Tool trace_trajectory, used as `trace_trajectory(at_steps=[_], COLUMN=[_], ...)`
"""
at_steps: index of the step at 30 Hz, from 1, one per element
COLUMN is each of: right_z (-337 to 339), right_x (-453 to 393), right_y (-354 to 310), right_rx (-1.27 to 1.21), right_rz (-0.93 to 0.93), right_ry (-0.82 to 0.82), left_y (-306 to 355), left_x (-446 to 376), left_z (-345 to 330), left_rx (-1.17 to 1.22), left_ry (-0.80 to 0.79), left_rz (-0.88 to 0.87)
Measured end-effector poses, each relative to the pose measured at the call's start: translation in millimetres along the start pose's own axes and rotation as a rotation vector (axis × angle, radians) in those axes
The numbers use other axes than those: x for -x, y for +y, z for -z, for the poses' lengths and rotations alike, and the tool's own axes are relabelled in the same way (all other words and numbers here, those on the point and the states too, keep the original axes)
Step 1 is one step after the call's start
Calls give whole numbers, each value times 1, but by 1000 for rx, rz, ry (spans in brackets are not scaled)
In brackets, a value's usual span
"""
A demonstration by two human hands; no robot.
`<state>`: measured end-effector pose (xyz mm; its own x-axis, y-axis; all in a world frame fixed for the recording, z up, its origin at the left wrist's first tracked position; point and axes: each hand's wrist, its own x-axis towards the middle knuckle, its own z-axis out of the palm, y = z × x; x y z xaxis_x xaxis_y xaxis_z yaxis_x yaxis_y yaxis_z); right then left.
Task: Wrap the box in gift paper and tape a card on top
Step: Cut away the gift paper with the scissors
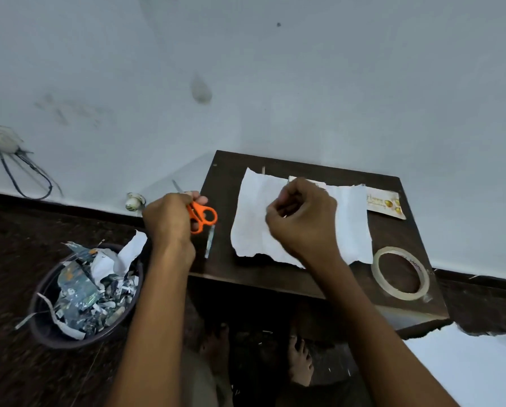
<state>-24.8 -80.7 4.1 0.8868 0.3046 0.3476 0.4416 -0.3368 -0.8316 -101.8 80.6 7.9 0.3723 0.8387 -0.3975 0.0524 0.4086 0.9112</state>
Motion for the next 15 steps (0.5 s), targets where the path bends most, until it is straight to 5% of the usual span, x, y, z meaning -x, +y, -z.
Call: trace_trajectory(at_steps=[15], right_z=[-90], right_x=[38], right_y=[-28], right_rx=[274], right_rz=[-124], right_ry=[-335], left_y=[-2], left_x=[-22], left_z=[35], left_rx=[-49], left_ry=[53], left_rz=[59])
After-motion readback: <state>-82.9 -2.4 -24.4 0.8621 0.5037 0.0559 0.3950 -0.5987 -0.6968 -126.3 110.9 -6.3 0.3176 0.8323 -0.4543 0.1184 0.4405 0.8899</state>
